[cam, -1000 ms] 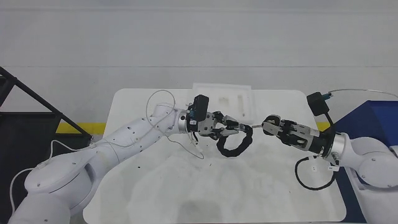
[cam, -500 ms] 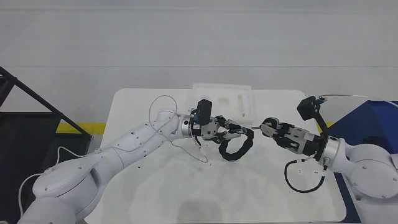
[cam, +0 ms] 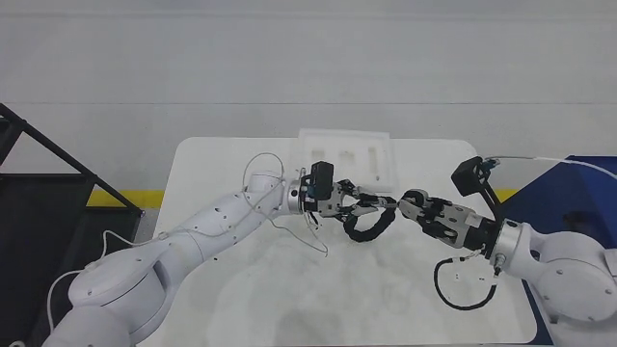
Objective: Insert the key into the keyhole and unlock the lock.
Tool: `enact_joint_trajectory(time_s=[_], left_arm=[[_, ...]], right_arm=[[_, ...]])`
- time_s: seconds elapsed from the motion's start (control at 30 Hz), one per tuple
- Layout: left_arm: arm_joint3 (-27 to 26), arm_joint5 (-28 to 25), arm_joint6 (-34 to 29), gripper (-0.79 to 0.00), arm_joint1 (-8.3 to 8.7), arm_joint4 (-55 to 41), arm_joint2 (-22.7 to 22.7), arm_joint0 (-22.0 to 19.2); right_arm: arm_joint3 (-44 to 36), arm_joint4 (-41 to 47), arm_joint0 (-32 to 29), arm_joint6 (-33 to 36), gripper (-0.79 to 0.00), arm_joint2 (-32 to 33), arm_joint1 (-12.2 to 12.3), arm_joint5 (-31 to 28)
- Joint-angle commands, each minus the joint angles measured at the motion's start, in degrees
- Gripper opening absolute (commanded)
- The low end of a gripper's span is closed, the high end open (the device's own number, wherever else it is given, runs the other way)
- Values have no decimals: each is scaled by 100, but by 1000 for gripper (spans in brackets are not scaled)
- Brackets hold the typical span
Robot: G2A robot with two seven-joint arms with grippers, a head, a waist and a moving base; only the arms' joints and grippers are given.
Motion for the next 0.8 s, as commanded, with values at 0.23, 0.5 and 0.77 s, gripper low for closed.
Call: enact_joint_trajectory(time_s=[0.23,0.5,0.77], left_arm=[[129,2,252,-785,-83,221,-152,127],[168,-53,266,-785,-133,340,-307,189],[110,-51,279,-785,-131,506,-469,277]], right_arm=[[35,-52,95,61,-785,-101,14,137],[85,-125,175,47,-785,-229,20,218],[112,-96,221,25,-785,-249,27,395]])
